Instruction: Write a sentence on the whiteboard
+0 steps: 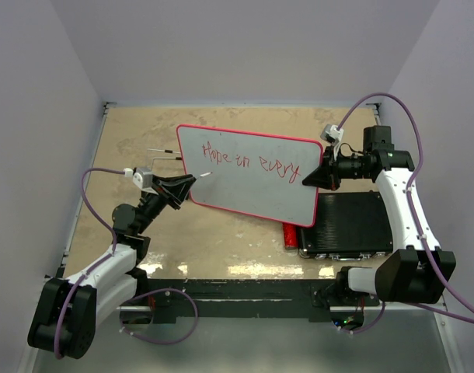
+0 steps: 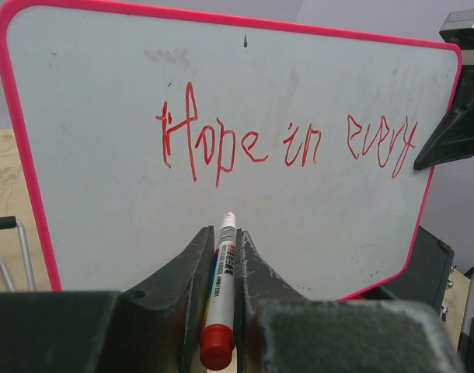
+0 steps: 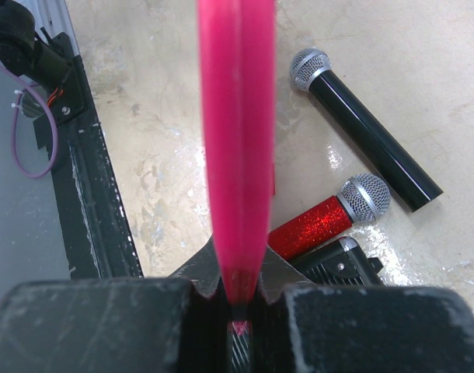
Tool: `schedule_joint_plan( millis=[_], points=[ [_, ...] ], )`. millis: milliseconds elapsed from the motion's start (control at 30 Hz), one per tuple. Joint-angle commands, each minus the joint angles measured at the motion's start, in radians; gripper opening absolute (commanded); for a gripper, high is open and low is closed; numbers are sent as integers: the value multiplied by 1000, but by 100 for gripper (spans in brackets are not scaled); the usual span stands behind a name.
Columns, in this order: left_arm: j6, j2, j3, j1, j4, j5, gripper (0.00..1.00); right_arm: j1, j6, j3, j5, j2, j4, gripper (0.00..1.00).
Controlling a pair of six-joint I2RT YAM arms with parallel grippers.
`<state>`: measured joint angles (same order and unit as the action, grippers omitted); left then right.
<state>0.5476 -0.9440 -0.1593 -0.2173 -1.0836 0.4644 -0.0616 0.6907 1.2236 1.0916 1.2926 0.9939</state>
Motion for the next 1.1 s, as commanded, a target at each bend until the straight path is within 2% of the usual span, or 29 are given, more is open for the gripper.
schedule_joint_plan(
  millis=[0,1067],
  points=[
    [-14,10,-6,7,-61,-4,0,2,18,10,-1,-36,-49,0],
    [5,-10,-2,13,-88,-3,0,5,35,10,8,-33,-40,0]
  ],
)
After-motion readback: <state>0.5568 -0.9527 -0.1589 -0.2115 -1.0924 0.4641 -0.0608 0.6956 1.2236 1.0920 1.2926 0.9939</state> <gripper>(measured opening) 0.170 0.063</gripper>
